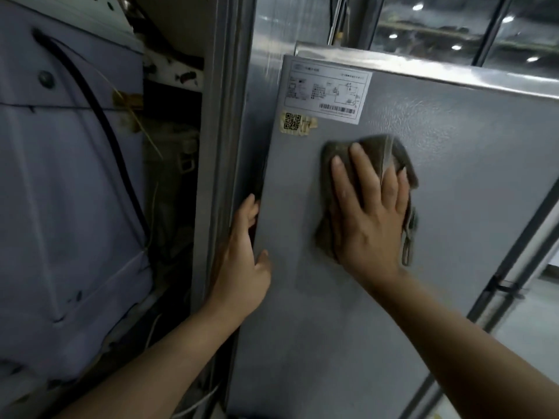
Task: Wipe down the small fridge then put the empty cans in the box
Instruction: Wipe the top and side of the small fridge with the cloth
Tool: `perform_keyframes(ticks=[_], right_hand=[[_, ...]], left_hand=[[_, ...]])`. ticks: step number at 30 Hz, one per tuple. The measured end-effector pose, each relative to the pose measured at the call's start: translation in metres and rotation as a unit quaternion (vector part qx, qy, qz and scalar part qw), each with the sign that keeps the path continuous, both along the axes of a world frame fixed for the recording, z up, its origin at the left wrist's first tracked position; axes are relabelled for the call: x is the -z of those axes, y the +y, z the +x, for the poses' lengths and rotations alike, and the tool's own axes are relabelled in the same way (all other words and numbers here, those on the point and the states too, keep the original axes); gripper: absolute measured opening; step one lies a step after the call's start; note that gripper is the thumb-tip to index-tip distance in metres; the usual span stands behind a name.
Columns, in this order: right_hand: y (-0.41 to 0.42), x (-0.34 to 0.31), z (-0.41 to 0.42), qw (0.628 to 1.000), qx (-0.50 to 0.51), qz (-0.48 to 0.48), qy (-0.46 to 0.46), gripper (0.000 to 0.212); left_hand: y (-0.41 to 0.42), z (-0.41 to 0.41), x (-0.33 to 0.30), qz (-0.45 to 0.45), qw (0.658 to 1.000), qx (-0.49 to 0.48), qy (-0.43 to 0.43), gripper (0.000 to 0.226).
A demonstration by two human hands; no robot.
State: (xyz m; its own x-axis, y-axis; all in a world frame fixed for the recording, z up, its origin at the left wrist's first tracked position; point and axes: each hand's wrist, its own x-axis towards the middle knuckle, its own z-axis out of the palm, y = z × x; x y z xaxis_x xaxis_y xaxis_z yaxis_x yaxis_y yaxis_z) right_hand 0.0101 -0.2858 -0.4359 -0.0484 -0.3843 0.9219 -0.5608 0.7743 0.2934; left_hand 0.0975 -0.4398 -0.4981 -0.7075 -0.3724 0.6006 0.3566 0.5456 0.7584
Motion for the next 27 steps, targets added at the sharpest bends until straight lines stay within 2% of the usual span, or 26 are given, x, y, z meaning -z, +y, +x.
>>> perform_keyframes(ticks=[2,5,8,10,14,17,21,24,27], right_hand=[[-0.004,0.03,0.001,0.999,-0.003,0.039,-0.006,0.059],[0.0,0.07,0.003,0.985,-0.001,0.173,-0.015,0.066],[0.004,0.064,0.006,0.972,-0.009,0.234,-0.02,0.057],[-0.002,0.04,0.009,0.974,-0.018,0.222,-0.026,0.053],[-0.041,-0.016,0.01,0.997,-0.013,0.08,0.005,0.054],[-0.065,-0.015,0.008,0.998,-0.043,0.053,0.019,0.052],[-0.072,0.025,0.001,0.98,-0.106,0.159,0.047,0.04],[-0.074,0.062,-0.004,0.974,-0.104,0.196,0.037,0.031],[-0.066,0.115,-0.002,0.951,-0.095,0.293,-0.005,0.032]], left_hand=[[0.0,-0.001,0.002,0.019,1.0,0.014,0.003,0.079],[0.001,-0.001,0.004,0.035,0.999,0.03,0.013,0.08],[-0.003,0.0,0.005,0.06,0.996,0.059,0.001,0.083],[-0.007,0.001,0.009,0.079,0.995,0.061,-0.012,0.084],[-0.013,0.006,0.033,0.12,0.991,0.035,-0.044,0.078],[-0.017,0.005,0.05,0.119,0.991,0.015,-0.052,0.075],[-0.021,0.005,0.069,0.116,0.99,0.0,-0.077,0.076],[-0.022,0.014,0.08,0.158,0.982,0.009,-0.107,0.076],[-0.021,0.02,0.084,0.216,0.968,0.019,-0.129,0.065]])
